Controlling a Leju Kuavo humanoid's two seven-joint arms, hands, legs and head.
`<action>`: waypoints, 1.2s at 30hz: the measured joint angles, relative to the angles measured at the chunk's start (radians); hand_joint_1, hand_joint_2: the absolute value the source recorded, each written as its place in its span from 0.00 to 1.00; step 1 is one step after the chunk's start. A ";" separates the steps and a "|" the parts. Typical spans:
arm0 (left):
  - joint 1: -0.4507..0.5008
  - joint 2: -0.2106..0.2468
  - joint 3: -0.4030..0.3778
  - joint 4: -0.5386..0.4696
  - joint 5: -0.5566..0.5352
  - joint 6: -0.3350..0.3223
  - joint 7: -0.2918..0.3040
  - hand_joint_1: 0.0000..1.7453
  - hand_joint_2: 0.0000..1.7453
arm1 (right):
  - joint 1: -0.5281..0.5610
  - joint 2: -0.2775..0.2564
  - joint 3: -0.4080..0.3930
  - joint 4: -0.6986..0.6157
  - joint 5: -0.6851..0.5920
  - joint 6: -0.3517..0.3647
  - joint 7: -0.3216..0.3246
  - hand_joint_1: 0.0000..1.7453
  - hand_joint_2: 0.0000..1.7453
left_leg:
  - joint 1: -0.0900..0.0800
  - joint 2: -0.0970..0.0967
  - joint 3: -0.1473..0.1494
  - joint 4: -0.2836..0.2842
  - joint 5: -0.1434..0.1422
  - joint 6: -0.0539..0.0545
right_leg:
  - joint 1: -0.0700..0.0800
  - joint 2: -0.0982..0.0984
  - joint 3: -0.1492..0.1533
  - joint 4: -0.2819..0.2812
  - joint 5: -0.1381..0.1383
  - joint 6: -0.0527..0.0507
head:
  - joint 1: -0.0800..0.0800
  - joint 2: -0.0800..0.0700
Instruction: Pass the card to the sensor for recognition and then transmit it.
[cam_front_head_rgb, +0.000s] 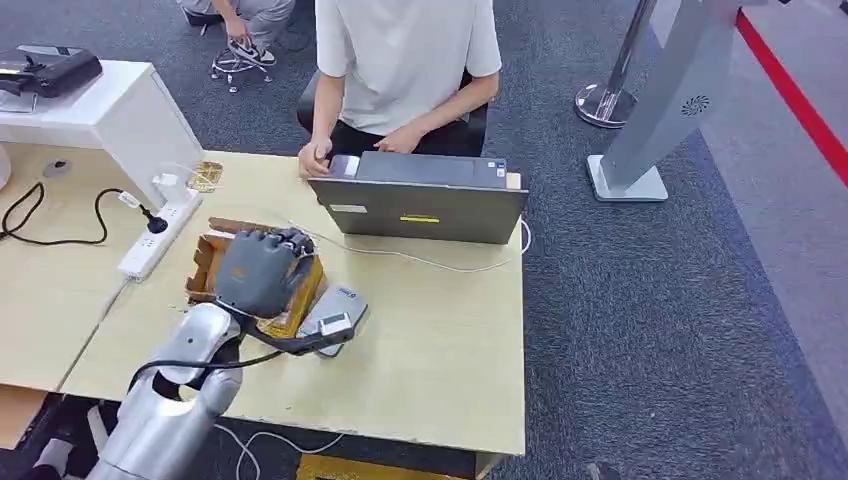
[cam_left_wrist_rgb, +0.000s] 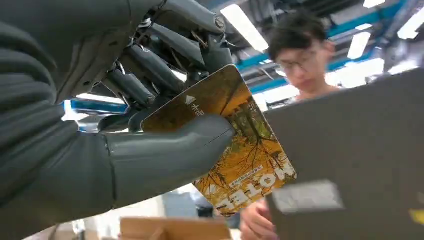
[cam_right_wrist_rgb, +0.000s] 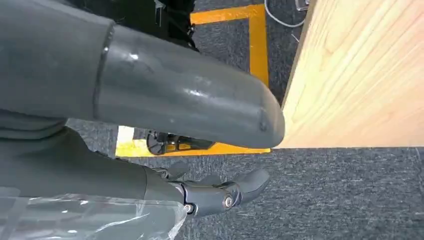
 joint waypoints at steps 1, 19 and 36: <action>0.008 -0.001 -0.023 -0.009 0.000 -0.012 0.005 1.00 1.00 | 0.001 0.000 -0.002 0.000 0.000 0.000 0.000 0.00 0.00 | 0.000 0.000 0.000 0.000 0.000 0.000 | 0.000 0.000 0.000 0.000 0.000 0.000 | 0.000 0.000; 0.026 -0.001 -0.104 0.055 -0.068 -0.285 0.217 1.00 1.00 | 0.023 0.001 -0.048 0.000 -0.004 -0.013 0.005 0.00 0.00 | 0.000 0.000 0.000 0.000 0.000 0.000 | 0.000 0.000 0.000 0.000 0.000 0.000 | 0.000 0.000; -0.045 -0.002 -0.104 0.171 0.182 -0.447 0.112 1.00 1.00 | 0.024 0.001 -0.072 0.000 0.021 -0.012 0.031 0.00 0.00 | 0.000 -0.001 0.000 0.000 0.000 0.000 | 0.000 -0.001 0.001 0.000 0.000 0.000 | 0.000 0.000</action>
